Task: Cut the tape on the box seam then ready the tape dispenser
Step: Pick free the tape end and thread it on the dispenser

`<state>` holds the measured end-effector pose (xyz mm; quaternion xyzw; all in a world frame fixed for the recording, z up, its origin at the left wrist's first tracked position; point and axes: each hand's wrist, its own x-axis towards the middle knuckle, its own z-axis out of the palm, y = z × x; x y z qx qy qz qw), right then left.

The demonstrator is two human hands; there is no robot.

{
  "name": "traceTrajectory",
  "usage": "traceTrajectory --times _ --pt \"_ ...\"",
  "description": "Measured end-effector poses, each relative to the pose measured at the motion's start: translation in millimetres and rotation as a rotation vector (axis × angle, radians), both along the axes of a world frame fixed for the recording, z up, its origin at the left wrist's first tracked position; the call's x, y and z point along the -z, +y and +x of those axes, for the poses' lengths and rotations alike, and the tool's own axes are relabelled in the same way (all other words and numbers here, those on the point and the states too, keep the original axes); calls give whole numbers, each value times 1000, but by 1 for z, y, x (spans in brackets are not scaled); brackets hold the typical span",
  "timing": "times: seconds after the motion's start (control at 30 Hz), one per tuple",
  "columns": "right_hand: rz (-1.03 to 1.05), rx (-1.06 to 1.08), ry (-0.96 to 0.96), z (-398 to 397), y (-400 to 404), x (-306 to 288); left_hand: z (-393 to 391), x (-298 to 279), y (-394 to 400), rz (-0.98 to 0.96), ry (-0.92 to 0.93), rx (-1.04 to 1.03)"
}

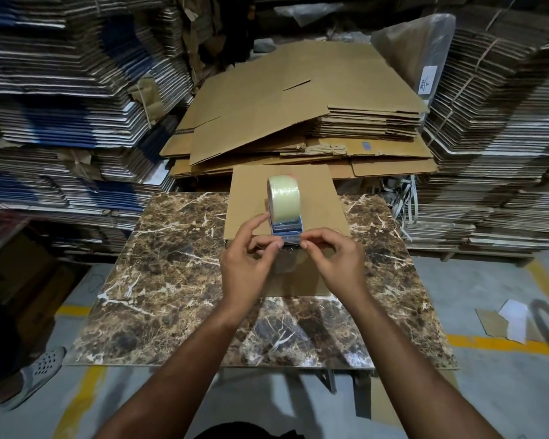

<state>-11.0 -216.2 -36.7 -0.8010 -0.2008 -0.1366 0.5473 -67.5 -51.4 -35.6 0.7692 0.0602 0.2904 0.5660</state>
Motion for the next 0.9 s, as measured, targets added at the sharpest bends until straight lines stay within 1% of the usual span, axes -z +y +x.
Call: traceTrajectory --times 0.13,0.2,0.33,0.43,0.53,0.6,0.67,0.8,0.9 --pt "-10 7 0 1 1 0 4 4 3 105 29 -41" --pt "-16 15 18 3 1 2 5 6 2 99 41 -45" --pt "37 -19 147 4 2 5 2 2 -3 51 69 1" --pt "124 -93 330 4 3 5 0 0 -7 22 37 -2" --pt "205 -137 473 2 1 5 -1 3 -7 -9 32 -18" --pt "272 -166 541 0 0 3 0 5 -6 -13 36 -28" --pt "320 -170 567 0 0 2 -1 8 -7 -21 39 -20" --pt "364 -148 544 0 2 2 -3 15 -6 -150 129 23" --pt "384 -110 577 -2 4 5 -4 17 -7 -268 223 65"
